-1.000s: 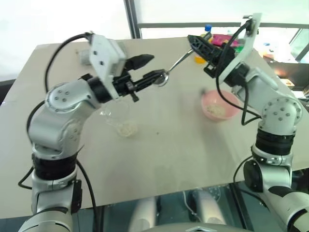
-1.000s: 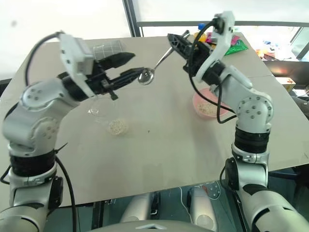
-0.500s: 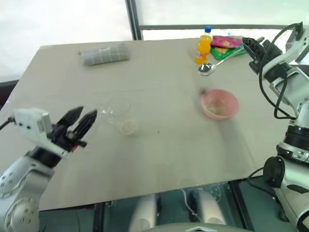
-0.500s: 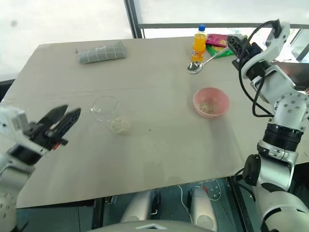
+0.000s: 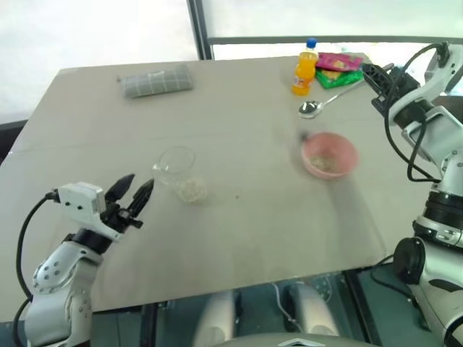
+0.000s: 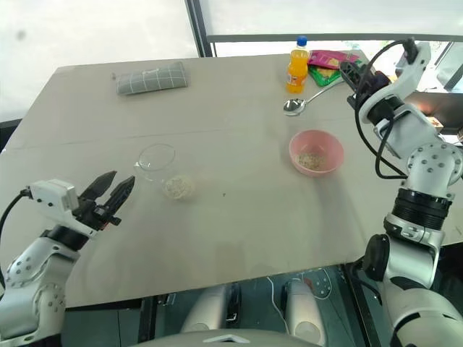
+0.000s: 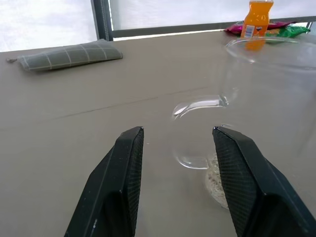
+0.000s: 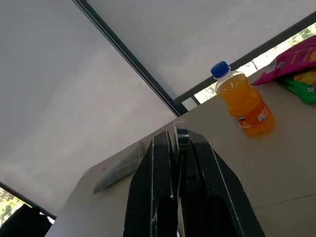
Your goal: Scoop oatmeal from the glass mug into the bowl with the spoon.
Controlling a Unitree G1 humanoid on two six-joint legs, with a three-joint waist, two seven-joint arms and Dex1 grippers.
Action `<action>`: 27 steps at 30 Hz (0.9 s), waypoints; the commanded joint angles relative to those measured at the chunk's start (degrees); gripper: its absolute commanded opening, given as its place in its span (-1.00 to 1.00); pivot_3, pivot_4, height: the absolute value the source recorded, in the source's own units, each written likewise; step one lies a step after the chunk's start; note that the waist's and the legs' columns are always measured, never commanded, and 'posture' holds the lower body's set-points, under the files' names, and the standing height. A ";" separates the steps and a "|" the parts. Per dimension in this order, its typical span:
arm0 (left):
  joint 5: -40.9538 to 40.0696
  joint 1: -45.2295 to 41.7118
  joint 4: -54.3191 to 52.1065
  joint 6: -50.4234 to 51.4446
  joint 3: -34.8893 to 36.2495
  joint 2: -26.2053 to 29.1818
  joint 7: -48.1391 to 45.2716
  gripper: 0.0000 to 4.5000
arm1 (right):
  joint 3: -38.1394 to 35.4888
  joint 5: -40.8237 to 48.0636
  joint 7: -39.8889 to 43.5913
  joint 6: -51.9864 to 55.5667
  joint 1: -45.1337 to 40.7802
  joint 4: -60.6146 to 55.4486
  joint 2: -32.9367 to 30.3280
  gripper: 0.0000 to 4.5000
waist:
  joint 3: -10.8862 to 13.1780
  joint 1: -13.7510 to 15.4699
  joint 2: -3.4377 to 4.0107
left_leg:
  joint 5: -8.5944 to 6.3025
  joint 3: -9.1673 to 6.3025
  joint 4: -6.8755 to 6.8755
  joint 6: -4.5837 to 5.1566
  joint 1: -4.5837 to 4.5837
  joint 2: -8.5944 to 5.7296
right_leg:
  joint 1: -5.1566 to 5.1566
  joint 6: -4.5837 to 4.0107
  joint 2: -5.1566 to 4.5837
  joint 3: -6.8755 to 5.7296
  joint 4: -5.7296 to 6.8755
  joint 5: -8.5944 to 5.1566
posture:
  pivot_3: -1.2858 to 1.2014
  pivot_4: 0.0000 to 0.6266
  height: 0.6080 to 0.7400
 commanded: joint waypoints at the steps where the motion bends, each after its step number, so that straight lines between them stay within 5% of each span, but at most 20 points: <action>1: 1.94 -3.64 3.99 -3.79 -2.21 0.42 -0.45 0.00 | -2.32 1.51 -1.06 -0.72 0.06 -4.41 -0.91 -1.00 | 0.00 0.06 0.00 | 0.00 0.00 0.00 0.00 -0.01 0.01 | 0.00 0.00 0.00 -0.01 0.00 0.00 | 0.03 -0.52 1.00; 15: 3.95 -16.20 20.17 -8.42 -8.06 1.08 -3.84 0.00 | -2.62 2.46 -3.97 -1.31 2.80 -9.05 -0.33 -1.00 | 0.00 -0.09 0.00 | 0.00 0.01 -0.01 0.00 -0.02 0.10 | -0.02 0.02 0.04 -0.01 0.00 0.01 | 0.03 -0.52 1.00; 18: 3.24 -16.79 20.44 -8.06 -8.00 0.92 -4.55 -0.33 | -2.50 2.77 -4.34 -1.37 3.24 -9.75 -0.15 -1.00 | 0.00 -0.07 0.00 | 0.00 0.01 -0.01 0.00 -0.03 0.14 | -0.02 0.02 0.03 -0.01 0.01 0.01 | 0.03 -0.52 1.00; 21: 2.78 -16.87 20.43 -7.53 -7.63 1.22 -4.73 -1.00 | -2.36 2.87 -4.49 -1.46 3.24 -9.98 -0.11 -1.00 | 0.00 -0.06 0.00 | 0.00 0.01 -0.01 0.00 -0.03 0.16 | -0.02 0.02 0.03 -0.01 0.00 0.01 | 0.03 -0.52 1.00; 27: 3.61 -18.56 19.42 -6.16 -9.08 0.75 -2.34 -1.00 | -0.39 3.10 -3.98 -1.38 1.19 -10.44 0.74 -1.00 | 0.01 -0.07 0.01 | 0.00 0.01 -0.01 0.00 -0.03 0.19 | -0.03 0.02 0.05 -0.01 0.01 0.01 | 0.03 -0.52 1.00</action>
